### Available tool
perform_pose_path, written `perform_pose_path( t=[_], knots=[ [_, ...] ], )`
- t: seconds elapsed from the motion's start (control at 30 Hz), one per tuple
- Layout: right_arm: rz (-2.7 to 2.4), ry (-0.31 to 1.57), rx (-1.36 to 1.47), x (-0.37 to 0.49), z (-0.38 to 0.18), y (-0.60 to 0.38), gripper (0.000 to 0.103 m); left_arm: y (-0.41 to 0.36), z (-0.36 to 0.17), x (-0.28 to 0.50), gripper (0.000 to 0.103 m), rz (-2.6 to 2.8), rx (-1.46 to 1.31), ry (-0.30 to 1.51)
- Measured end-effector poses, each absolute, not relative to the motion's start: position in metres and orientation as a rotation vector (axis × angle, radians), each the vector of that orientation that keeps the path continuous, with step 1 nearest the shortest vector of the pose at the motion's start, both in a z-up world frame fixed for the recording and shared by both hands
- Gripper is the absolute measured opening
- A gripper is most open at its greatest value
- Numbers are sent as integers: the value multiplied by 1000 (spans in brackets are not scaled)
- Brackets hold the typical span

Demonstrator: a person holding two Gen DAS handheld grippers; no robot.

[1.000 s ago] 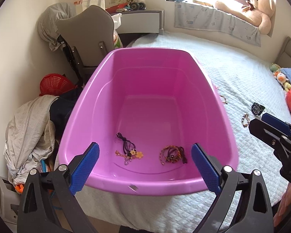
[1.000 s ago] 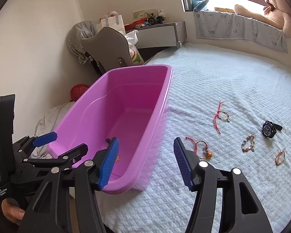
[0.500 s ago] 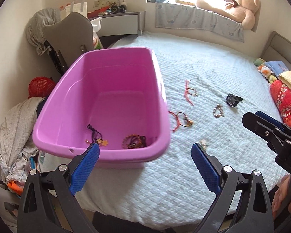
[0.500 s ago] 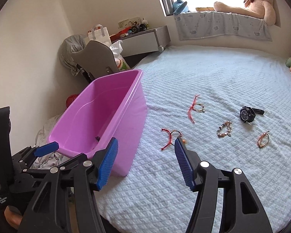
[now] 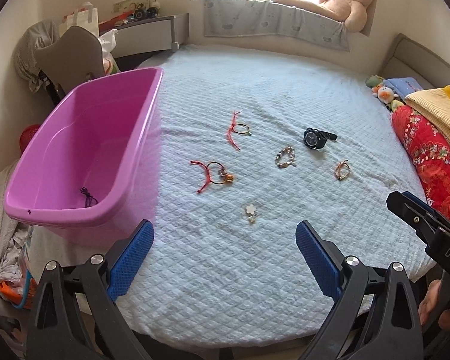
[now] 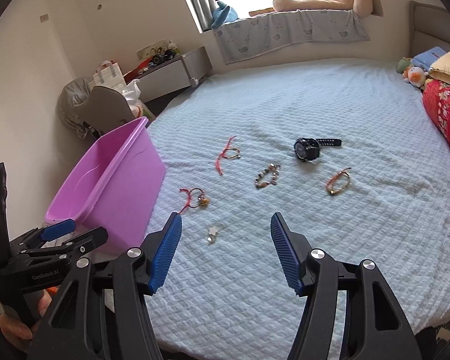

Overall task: Organize jewelry
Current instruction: 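Move both open tools over the bed toward the remaining jewelry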

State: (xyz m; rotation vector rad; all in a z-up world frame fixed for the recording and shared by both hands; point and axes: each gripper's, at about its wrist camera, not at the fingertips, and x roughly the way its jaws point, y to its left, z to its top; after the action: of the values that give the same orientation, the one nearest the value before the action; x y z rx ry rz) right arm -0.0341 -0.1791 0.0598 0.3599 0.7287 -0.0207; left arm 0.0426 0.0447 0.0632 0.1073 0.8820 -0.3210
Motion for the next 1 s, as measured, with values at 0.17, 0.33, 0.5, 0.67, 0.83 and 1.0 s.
perform_pose_path(
  t=[0.17, 0.33, 0.5, 0.67, 0.83, 1.0],
  knots=[
    [-77, 734, 403, -53, 43, -222, 59, 10, 49, 38, 94, -331, 86, 901],
    [-113, 737, 424, -62, 28, -251, 59, -13, 32, 38, 94, -303, 73, 907],
    [-142, 777, 427, -64, 5, -270, 59, -21, 8, 46, 94, -253, 54, 928],
    [-163, 822, 431, -57, -19, -282, 59, -16, -19, 54, 94, -184, 40, 962],
    [-174, 856, 431, -46, -38, -287, 59, -6, -39, 62, 94, -101, 40, 977],
    [-171, 886, 421, -32, -52, -289, 59, 7, -57, 69, 94, -38, 0, 1006]
  ],
)
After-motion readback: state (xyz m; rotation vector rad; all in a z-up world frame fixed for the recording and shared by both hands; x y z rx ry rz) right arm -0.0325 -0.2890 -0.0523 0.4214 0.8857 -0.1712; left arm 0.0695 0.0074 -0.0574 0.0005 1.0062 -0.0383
